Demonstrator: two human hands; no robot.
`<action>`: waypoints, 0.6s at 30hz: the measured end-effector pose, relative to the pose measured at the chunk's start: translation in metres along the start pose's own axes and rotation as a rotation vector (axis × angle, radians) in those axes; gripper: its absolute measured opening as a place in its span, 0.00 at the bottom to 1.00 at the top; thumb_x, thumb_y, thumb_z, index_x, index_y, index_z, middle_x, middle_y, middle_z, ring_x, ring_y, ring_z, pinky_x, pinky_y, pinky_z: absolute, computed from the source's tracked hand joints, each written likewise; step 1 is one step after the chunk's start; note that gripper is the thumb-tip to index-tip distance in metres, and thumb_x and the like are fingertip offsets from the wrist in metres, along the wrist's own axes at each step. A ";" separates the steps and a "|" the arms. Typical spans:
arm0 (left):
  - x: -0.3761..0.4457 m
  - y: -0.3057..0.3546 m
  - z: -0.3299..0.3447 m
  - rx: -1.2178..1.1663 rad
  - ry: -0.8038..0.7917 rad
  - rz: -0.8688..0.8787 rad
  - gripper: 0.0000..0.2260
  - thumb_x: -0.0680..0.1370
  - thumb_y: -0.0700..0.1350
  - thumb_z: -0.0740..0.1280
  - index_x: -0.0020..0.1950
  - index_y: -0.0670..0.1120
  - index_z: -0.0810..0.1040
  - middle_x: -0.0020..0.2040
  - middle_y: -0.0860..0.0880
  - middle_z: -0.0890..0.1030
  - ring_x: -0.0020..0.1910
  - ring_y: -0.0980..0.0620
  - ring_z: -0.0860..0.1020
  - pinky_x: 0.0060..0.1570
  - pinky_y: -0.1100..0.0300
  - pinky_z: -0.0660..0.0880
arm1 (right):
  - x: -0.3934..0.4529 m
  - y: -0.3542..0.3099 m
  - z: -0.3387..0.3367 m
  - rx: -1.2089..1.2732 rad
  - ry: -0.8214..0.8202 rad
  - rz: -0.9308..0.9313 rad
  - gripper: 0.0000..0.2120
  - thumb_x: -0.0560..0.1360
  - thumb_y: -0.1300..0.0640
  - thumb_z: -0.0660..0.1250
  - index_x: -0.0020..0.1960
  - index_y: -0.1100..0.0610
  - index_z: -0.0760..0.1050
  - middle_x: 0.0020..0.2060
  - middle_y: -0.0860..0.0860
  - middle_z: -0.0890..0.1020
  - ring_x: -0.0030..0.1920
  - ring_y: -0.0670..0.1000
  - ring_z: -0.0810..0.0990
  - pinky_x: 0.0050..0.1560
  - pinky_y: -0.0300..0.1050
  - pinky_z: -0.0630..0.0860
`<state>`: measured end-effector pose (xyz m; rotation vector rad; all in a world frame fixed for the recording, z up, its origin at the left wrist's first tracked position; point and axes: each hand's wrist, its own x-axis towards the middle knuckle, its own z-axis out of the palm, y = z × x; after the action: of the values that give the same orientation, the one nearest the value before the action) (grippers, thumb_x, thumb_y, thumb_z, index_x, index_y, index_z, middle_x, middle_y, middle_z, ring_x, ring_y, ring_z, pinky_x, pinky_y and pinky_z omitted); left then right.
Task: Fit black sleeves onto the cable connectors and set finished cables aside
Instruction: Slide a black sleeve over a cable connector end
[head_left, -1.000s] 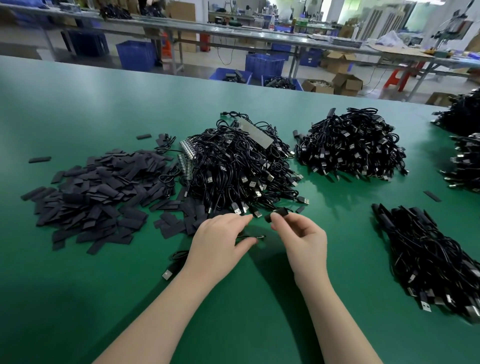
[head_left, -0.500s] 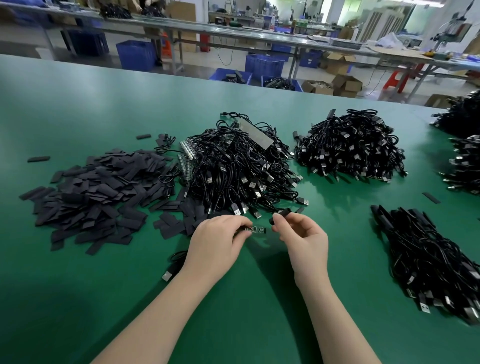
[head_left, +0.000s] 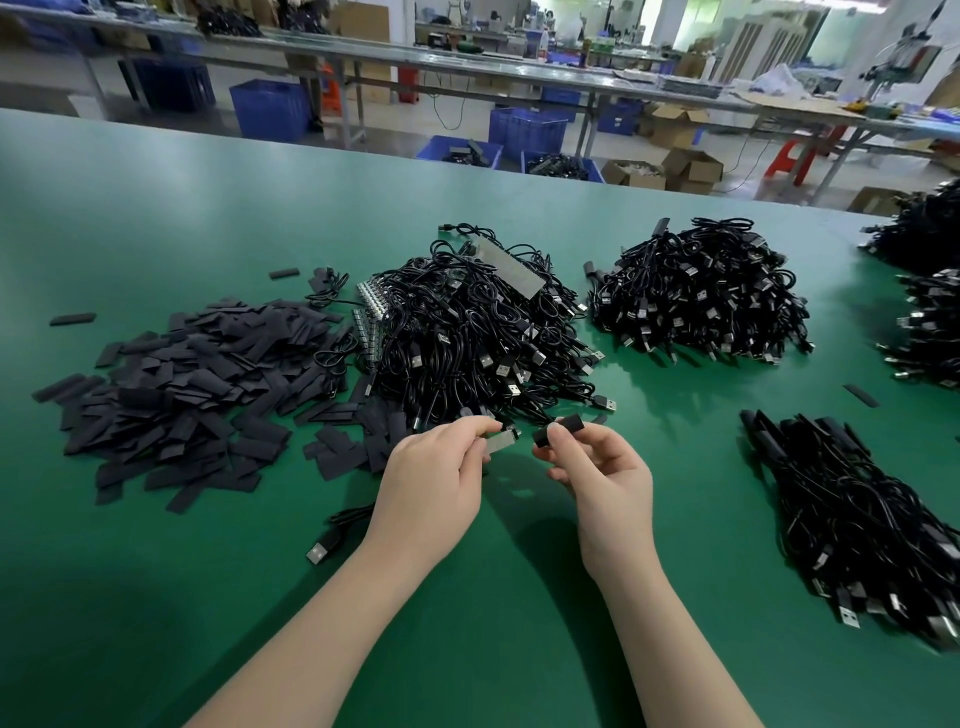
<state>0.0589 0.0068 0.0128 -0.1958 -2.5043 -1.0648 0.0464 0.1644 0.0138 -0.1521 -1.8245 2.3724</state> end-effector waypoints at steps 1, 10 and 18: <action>0.000 0.000 0.000 -0.024 -0.007 -0.009 0.11 0.81 0.41 0.62 0.60 0.51 0.79 0.44 0.58 0.82 0.45 0.60 0.77 0.53 0.55 0.73 | 0.000 0.000 0.000 -0.001 -0.009 -0.001 0.02 0.73 0.61 0.73 0.44 0.55 0.81 0.37 0.52 0.86 0.40 0.49 0.85 0.39 0.36 0.79; -0.001 -0.001 -0.001 -0.084 -0.061 -0.052 0.12 0.82 0.42 0.60 0.60 0.53 0.79 0.48 0.56 0.80 0.48 0.58 0.78 0.50 0.56 0.75 | -0.001 0.002 0.001 -0.016 -0.044 -0.020 0.04 0.73 0.61 0.74 0.46 0.57 0.80 0.38 0.52 0.86 0.40 0.49 0.86 0.40 0.37 0.79; -0.001 -0.004 0.000 -0.193 -0.113 -0.109 0.12 0.83 0.43 0.60 0.57 0.56 0.79 0.43 0.58 0.80 0.43 0.62 0.77 0.41 0.65 0.73 | -0.004 0.001 0.003 -0.011 -0.084 -0.026 0.04 0.72 0.61 0.74 0.45 0.56 0.81 0.37 0.51 0.86 0.40 0.49 0.85 0.41 0.36 0.79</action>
<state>0.0588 0.0040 0.0100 -0.1805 -2.5345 -1.3774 0.0494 0.1608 0.0140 -0.0296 -1.8644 2.3855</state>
